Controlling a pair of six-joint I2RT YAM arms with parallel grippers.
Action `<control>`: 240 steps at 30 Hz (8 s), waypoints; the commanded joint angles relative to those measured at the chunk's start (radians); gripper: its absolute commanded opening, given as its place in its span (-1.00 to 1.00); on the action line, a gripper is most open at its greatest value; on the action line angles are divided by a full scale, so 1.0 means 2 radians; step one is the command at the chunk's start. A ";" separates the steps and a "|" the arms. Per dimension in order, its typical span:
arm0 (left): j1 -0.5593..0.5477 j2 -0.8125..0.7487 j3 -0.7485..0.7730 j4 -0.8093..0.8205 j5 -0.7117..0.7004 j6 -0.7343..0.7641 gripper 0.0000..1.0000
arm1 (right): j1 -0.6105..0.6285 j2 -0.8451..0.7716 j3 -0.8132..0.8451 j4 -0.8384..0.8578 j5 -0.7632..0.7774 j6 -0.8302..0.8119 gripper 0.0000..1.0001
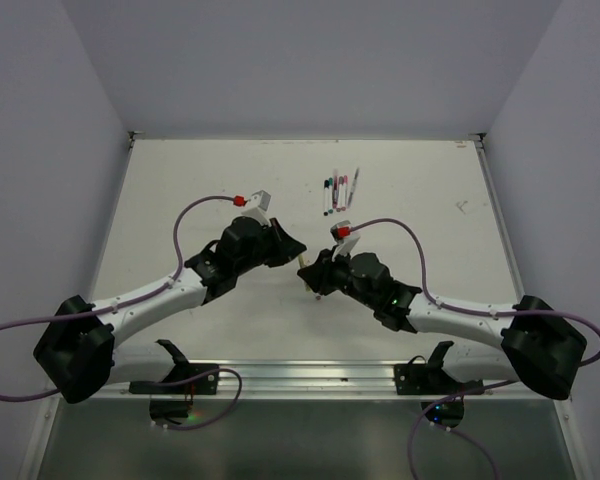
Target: Open the pen caps
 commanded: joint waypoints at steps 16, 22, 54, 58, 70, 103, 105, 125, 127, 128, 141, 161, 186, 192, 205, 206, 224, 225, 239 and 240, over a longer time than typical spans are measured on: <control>0.097 -0.033 0.057 0.040 -0.049 -0.012 -1.00 | 0.004 0.000 0.001 -0.005 -0.048 -0.039 -1.00; 0.154 -0.007 0.122 0.040 -0.069 -0.026 -1.00 | 0.010 -0.001 -0.006 -0.010 -0.064 -0.055 -1.00; 0.143 0.070 0.022 -0.147 0.036 0.121 -1.00 | 0.039 0.118 0.081 -0.095 0.124 0.043 -1.00; 0.114 0.087 0.000 -0.118 0.043 0.104 -1.00 | 0.050 0.158 0.105 -0.109 0.163 0.057 -1.00; 0.058 0.168 0.001 -0.078 0.027 0.067 -0.92 | 0.058 0.229 0.139 -0.127 0.229 0.102 -0.96; 0.055 0.188 -0.006 -0.063 0.053 0.030 -0.37 | 0.057 0.048 0.097 -0.142 0.299 0.044 0.07; 0.055 0.186 -0.011 -0.046 0.055 0.026 -0.35 | 0.055 0.035 0.098 -0.155 0.322 0.035 0.18; 0.054 0.147 -0.042 -0.004 0.053 -0.043 -0.35 | -0.132 0.110 0.146 -0.167 0.243 0.008 0.24; 0.055 0.137 -0.033 -0.028 0.029 -0.029 -0.35 | -0.159 0.137 0.181 -0.180 0.233 0.003 0.18; 0.055 0.133 -0.030 -0.035 0.021 -0.024 -0.35 | -0.168 0.151 0.196 -0.187 0.227 0.001 0.13; 0.062 0.042 0.038 -0.158 -0.101 0.090 0.60 | -0.264 0.388 0.477 -0.274 0.184 -0.033 -0.01; 0.063 -0.061 0.017 -0.179 -0.156 0.162 1.00 | -0.300 0.546 0.604 -0.363 0.157 -0.012 -0.48; 0.058 -0.074 0.018 -0.041 0.053 0.083 0.94 | -0.120 -0.001 0.095 -0.153 0.034 -0.051 -1.00; 0.039 -0.049 0.044 -0.010 0.046 0.055 0.81 | -0.046 -0.070 0.052 -0.093 0.042 -0.032 -1.00; 0.022 0.012 0.064 0.025 0.020 0.008 0.23 | -0.011 -0.066 0.045 -0.057 0.034 -0.039 -1.00; 0.022 0.014 0.065 0.029 0.019 0.004 0.19 | -0.010 -0.064 0.044 -0.055 0.033 -0.039 -1.00; 0.022 0.028 0.067 0.044 0.007 -0.014 -0.82 | -0.006 -0.047 0.041 -0.039 0.029 -0.039 -1.00; 0.022 0.028 0.066 0.044 0.007 -0.014 -0.90 | -0.005 -0.046 0.041 -0.038 0.028 -0.039 -1.00; 0.022 0.014 0.036 0.064 0.035 -0.001 -1.00 | -0.004 0.001 0.069 -0.041 0.017 -0.031 -0.34; 0.022 0.015 0.035 0.062 0.033 0.001 -1.00 | -0.004 0.002 0.070 -0.037 0.018 -0.029 -0.43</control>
